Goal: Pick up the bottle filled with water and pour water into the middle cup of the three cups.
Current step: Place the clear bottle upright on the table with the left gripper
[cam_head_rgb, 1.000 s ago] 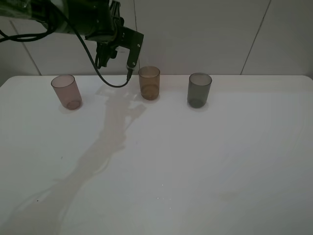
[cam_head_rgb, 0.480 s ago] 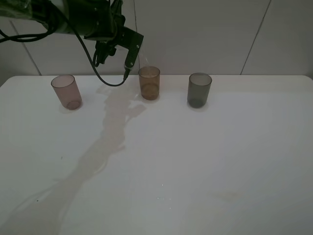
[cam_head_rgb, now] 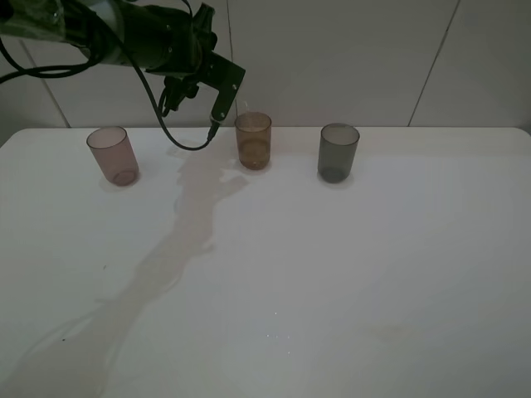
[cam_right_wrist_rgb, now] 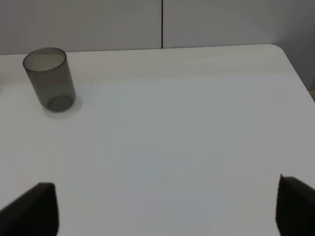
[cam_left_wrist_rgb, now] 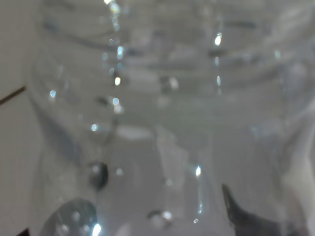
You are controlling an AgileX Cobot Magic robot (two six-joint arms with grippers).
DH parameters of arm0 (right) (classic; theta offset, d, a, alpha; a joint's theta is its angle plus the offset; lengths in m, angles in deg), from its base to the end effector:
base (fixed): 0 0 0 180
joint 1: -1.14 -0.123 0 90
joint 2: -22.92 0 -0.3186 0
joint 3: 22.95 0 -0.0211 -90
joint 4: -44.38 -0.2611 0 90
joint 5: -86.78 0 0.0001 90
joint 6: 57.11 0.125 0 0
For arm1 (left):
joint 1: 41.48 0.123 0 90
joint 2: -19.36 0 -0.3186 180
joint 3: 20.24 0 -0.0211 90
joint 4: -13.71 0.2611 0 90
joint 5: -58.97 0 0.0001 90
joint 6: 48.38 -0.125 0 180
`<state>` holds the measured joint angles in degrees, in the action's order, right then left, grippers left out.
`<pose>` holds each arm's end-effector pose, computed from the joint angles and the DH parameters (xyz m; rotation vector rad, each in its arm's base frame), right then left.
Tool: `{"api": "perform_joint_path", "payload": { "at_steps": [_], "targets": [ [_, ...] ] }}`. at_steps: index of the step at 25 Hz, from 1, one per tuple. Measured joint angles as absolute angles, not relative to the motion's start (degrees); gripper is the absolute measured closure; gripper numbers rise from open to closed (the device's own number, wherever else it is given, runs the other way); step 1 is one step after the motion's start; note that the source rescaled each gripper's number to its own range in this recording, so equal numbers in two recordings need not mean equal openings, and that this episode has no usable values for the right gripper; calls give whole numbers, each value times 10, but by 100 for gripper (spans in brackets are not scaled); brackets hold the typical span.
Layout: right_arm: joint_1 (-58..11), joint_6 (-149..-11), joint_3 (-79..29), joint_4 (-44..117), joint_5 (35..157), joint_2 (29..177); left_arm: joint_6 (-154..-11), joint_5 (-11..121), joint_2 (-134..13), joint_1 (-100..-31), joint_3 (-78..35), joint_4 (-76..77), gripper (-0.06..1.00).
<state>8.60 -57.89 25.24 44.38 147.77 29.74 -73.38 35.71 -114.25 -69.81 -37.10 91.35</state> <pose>-0.0022 0.0003 0.2730 0.1180 2.0223 -0.0909 0.5160 -0.2233 0.1939 1.9762 1.2057 1.1312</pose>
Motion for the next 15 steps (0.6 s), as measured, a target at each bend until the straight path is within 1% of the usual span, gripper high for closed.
{"api": "perform_joint_path", "payload": {
  "at_steps": [15],
  "targets": [
    [86, -579, 252, 444, 1478, 297, -734, 358, -1142, -698, -371, 943, 92]
  ]
}}
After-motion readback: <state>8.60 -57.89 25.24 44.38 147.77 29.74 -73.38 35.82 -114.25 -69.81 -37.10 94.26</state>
